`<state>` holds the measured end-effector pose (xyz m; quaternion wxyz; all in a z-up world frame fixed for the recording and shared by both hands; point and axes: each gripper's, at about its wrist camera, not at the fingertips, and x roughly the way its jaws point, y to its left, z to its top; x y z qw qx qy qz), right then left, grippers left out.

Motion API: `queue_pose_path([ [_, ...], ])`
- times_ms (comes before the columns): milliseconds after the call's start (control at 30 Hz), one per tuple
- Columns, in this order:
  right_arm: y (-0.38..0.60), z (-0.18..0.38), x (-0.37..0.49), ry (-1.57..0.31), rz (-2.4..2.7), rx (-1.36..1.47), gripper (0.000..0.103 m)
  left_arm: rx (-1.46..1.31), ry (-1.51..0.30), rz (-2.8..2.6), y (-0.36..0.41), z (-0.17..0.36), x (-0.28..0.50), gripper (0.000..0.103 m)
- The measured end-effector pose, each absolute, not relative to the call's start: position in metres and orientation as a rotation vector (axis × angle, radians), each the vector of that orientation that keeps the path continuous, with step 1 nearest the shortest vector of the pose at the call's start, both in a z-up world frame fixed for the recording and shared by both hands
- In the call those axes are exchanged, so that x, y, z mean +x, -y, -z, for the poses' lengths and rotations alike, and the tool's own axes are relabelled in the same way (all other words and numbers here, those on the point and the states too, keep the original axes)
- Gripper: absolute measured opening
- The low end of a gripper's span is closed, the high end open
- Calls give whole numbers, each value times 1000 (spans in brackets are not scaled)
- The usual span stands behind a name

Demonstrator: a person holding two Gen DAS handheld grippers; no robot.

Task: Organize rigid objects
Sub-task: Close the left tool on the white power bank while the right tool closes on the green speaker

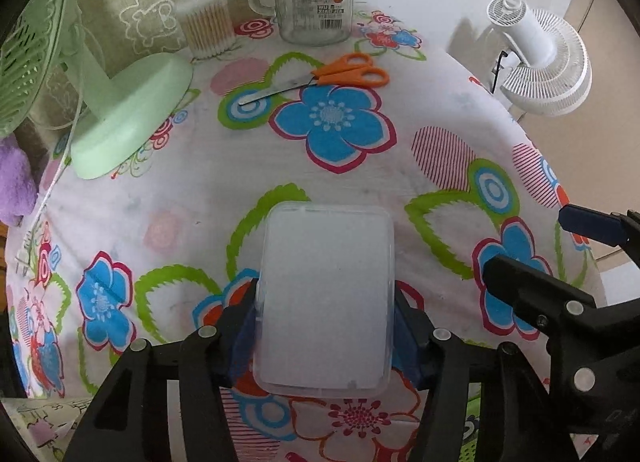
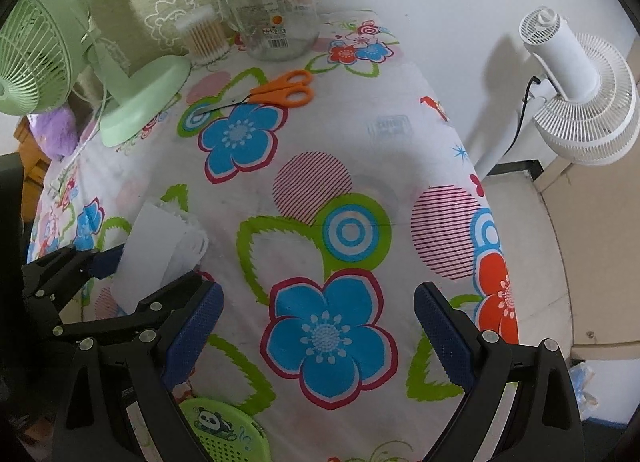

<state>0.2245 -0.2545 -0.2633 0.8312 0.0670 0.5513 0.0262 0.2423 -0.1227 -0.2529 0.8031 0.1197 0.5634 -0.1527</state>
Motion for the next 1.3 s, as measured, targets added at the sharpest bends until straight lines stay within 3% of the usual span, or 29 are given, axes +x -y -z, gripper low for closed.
queue_pose_path([
  [667, 224, 233, 177, -1120, -89, 110, 98, 186, -1160, 244, 85, 213, 184, 60],
  [1300, 198, 261, 133, -1197, -91, 81, 98, 168, -1187, 193, 68, 225, 118, 60],
])
